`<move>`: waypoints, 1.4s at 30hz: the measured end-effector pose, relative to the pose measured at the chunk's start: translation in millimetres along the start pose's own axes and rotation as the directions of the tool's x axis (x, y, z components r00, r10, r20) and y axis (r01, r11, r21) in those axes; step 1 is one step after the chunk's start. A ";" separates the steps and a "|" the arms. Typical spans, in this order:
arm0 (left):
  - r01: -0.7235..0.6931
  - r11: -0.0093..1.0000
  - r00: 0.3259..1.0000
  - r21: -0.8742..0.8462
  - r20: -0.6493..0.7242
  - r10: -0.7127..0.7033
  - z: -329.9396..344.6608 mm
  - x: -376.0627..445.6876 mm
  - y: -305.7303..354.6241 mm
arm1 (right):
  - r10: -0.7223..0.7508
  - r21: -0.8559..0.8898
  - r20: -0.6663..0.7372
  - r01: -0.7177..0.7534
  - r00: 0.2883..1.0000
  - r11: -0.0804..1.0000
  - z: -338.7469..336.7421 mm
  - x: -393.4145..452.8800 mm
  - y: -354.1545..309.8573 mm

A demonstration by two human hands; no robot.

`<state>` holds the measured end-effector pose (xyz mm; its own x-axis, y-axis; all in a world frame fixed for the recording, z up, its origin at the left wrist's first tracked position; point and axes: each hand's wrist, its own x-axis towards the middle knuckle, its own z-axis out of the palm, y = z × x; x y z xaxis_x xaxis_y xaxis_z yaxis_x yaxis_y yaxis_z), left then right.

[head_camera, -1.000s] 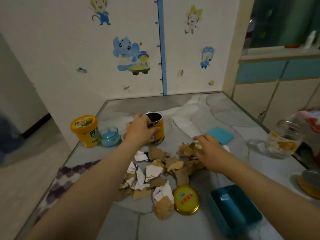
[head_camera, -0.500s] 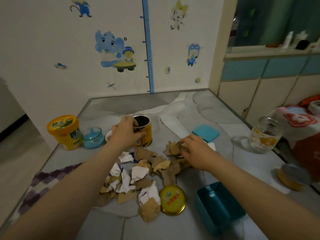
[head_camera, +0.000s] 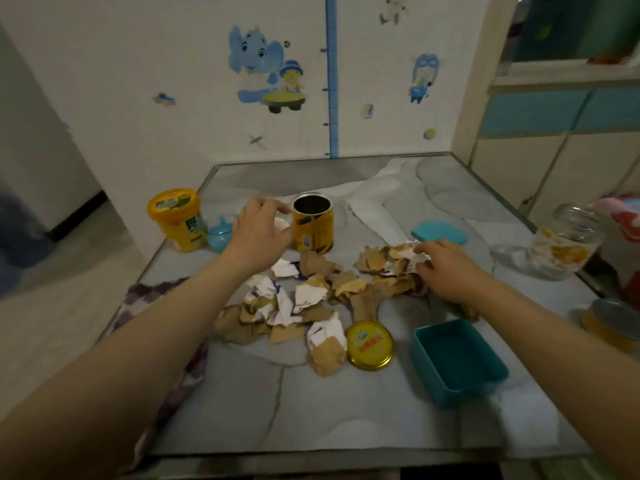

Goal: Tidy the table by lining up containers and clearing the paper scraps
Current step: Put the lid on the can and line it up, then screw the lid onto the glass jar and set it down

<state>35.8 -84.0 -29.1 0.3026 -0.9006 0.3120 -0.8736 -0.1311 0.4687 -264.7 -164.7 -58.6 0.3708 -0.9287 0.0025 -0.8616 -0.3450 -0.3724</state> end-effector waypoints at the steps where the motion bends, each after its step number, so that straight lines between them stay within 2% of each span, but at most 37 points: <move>1: -0.018 1.000 1.000 -0.001 0.008 0.018 -4.1 -5.4 -0.8 | 0.007 -0.003 0.002 -0.007 1.000 1.000 0.8 -1.1 -2.2; 3: -0.048 0.998 0.997 -0.027 0.060 0.050 -9.9 -19.3 -4.2 | -0.006 -0.019 0.002 0.006 1.000 1.000 4.3 -4.3 -10.3; 7: -0.069 0.997 0.939 -0.019 0.336 0.072 -11.5 -51.6 -3.8 | -0.061 -0.059 0.009 0.061 0.998 0.996 9.6 -15.0 -31.2; 11: -0.164 0.979 0.798 0.124 0.600 0.058 -12.7 -77.4 1.6 | -0.133 -0.096 0.042 0.136 0.990 0.986 10.4 -27.5 -54.4; 14: -0.278 0.936 0.706 0.217 0.707 0.045 -14.5 -91.7 1.1 | -0.178 -0.130 0.094 0.189 0.980 0.973 10.1 -34.1 -69.8; 18: -0.446 0.856 0.692 0.262 0.707 0.144 -17.9 -106.2 -1.5 | -0.230 -0.144 0.128 0.248 0.965 0.958 8.9 -43.2 -87.8; 22: -0.526 0.797 0.716 0.299 0.660 0.225 -14.1 -118.0 -4.4 | -0.274 -0.173 0.167 0.302 0.947 0.938 9.6 -52.6 -96.3; 29: -0.557 0.759 0.769 0.337 0.553 0.320 -7.3 -138.2 -5.3 | -0.212 -0.237 0.300 0.288 0.930 0.928 14.0 -68.4 -97.1; 32: -0.525 0.799 0.803 0.293 0.483 0.350 -6.3 -139.7 -5.6 | -0.160 -0.323 0.331 0.271 0.930 0.907 9.7 -72.5 -89.9; 34: -0.485 0.850 0.822 0.205 0.439 0.363 -3.3 -141.9 -0.6 | -0.125 -0.348 0.319 0.239 0.939 0.907 4.7 -72.7 -82.8; 37: -0.506 0.855 0.795 0.111 0.445 0.412 5.8 -145.0 14.3 | -0.095 -0.348 0.315 0.208 0.944 0.914 -3.8 -75.7 -71.3; 42: -0.546 0.816 0.786 0.192 0.454 0.419 27.9 -141.9 34.9 | -0.087 -0.273 0.342 0.187 0.936 0.944 -13.3 -89.1 -53.2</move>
<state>-48.3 27.6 -80.1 -0.3014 -0.9512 0.0662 -0.9508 0.3050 0.0535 -256.5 -65.4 -26.7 0.5403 -0.7925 -0.2828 -0.8382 -0.5367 -0.0973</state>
